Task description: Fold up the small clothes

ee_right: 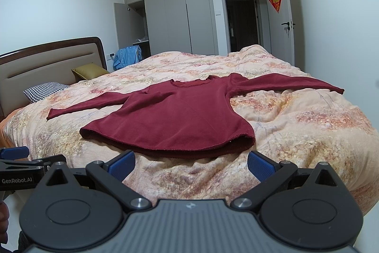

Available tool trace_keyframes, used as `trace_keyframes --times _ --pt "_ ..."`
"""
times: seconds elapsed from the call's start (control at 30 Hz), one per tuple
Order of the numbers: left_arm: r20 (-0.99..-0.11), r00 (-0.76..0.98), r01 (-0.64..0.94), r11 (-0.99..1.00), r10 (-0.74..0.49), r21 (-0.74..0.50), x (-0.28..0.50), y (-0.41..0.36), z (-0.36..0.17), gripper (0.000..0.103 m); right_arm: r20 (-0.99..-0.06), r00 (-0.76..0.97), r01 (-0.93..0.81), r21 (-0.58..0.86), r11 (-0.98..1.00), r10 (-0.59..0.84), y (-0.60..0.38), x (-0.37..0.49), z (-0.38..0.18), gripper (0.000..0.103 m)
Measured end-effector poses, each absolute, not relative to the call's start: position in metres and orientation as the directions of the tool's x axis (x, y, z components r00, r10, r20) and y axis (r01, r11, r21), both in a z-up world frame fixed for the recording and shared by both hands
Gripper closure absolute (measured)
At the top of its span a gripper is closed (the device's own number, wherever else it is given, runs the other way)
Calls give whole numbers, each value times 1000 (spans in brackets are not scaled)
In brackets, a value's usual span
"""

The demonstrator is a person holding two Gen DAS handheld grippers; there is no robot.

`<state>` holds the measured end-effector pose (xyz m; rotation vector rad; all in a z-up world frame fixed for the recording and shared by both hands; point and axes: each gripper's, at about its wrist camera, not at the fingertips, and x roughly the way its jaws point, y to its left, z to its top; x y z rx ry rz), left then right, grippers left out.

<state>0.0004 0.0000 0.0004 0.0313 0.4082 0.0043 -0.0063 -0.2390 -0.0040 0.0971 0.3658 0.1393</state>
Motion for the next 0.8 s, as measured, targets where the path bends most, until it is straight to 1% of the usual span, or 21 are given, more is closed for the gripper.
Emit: trace_keyframes --times 0.23,0.33,0.43,0.57,0.8 --pt "-408 913 28 999 -14 30 -2 4 -4 0 -366 917 -120 123 985 157 -239 -5 -7 0" --pt "-420 908 42 996 -2 84 5 2 1 0 -403 893 -158 134 978 200 -241 5 -9 0" --pt "-396 918 35 992 18 125 14 1 10 0 -451 857 -215 126 968 249 -239 18 -3 0" --pt "-392 920 44 989 16 144 41 -8 30 0 -440 880 -194 11 981 179 -237 33 10 0" --pt "-329 944 80 974 -6 211 89 -34 72 0 -421 903 -105 -10 994 91 -264 73 34 0"
